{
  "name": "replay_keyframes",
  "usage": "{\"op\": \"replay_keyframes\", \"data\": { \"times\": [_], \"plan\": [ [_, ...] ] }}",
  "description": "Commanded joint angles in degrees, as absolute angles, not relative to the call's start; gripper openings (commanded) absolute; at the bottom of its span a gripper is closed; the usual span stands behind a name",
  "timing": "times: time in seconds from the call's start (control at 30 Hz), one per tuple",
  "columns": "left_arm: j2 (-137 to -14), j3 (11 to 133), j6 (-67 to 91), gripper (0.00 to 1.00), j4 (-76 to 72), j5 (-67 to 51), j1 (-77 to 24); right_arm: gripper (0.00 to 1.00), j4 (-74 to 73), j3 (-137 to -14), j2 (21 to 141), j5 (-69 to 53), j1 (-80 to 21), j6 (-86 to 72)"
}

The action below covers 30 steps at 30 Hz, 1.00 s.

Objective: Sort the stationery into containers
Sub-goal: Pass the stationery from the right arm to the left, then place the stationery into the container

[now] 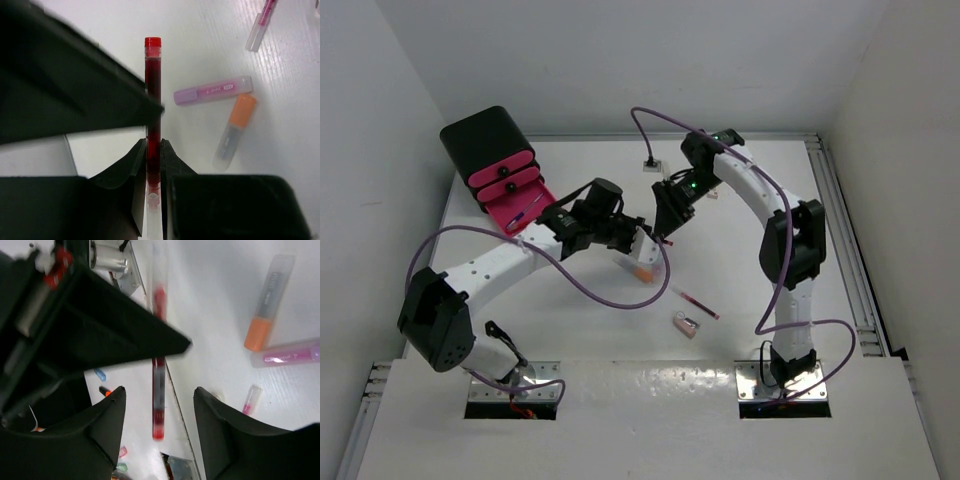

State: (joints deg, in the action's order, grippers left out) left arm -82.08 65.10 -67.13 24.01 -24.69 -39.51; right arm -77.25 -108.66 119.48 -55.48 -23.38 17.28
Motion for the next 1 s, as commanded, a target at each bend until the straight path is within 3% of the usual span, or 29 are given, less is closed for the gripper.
{"op": "replay_keyframes", "data": {
  "times": [0.0,0.13,0.37,0.5,0.97],
  "plan": [
    [-80.1,68.0,-59.5,0.00,23.6,-24.9,-36.1,0.56,-78.7,-108.5,115.5,-55.4,-19.4,15.6],
    [-80.3,70.0,-52.1,0.00,28.0,-24.1,-27.1,0.50,-78.0,-106.0,115.1,-49.7,-12.8,19.7],
    [-86.5,76.1,-45.3,0.00,34.7,-23.4,-9.2,0.42,-61.5,-81.9,104.1,-35.4,-11.2,24.6],
    [-90.5,75.6,-44.8,0.00,34.2,-12.6,-6.4,0.43,-54.2,-75.0,101.5,-30.1,-11.1,21.5],
    [-100.5,77.3,-46.4,0.03,31.5,-8.2,2.6,0.44,-47.5,-66.4,99.9,-25.0,-9.8,21.3]
  ]
}}
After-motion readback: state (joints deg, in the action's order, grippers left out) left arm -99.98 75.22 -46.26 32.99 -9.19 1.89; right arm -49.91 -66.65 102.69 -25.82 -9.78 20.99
